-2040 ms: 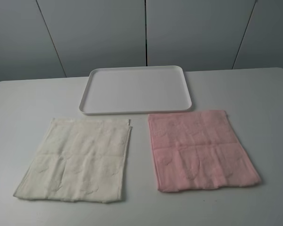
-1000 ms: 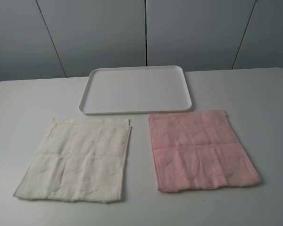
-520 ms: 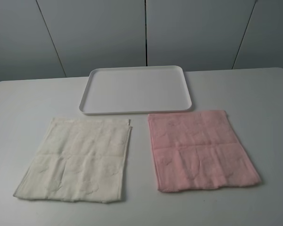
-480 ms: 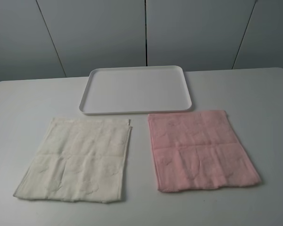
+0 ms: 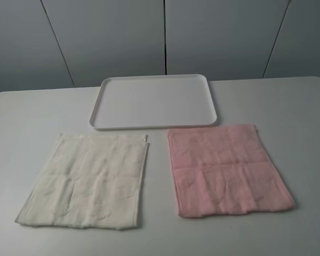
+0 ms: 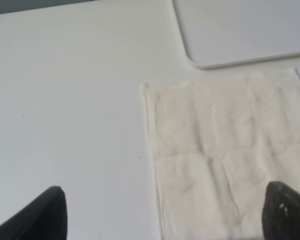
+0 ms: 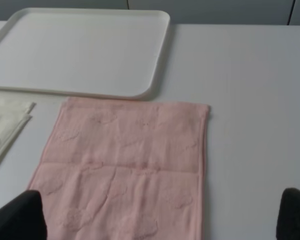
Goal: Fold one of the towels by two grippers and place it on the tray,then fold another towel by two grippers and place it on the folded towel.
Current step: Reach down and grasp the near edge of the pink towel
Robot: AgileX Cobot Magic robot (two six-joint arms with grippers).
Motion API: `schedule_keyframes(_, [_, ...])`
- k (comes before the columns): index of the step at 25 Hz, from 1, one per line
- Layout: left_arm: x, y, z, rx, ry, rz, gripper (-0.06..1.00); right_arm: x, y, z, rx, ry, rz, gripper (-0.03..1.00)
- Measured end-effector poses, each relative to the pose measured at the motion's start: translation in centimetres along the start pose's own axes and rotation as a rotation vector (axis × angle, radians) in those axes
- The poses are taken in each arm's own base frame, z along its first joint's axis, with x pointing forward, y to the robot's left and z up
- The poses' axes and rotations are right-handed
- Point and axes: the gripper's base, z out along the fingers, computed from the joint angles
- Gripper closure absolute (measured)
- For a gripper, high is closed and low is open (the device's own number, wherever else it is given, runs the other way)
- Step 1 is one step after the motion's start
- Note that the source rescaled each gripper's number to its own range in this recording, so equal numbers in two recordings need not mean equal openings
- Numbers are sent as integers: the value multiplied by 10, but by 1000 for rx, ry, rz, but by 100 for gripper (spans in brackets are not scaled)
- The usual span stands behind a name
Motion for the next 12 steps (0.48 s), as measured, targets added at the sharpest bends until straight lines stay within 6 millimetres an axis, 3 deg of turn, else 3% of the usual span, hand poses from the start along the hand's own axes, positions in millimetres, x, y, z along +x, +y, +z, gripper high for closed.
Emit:
schedule_keyframes(6, [-61, 0, 23, 62, 12, 80, -6, -34, 0, 12, -24, -2, -46, -3])
schedule_keyframes(12, [-116, -7, 77, 235, 70, 167, -6, -70, -5, 39, -34, 118, -152, -3])
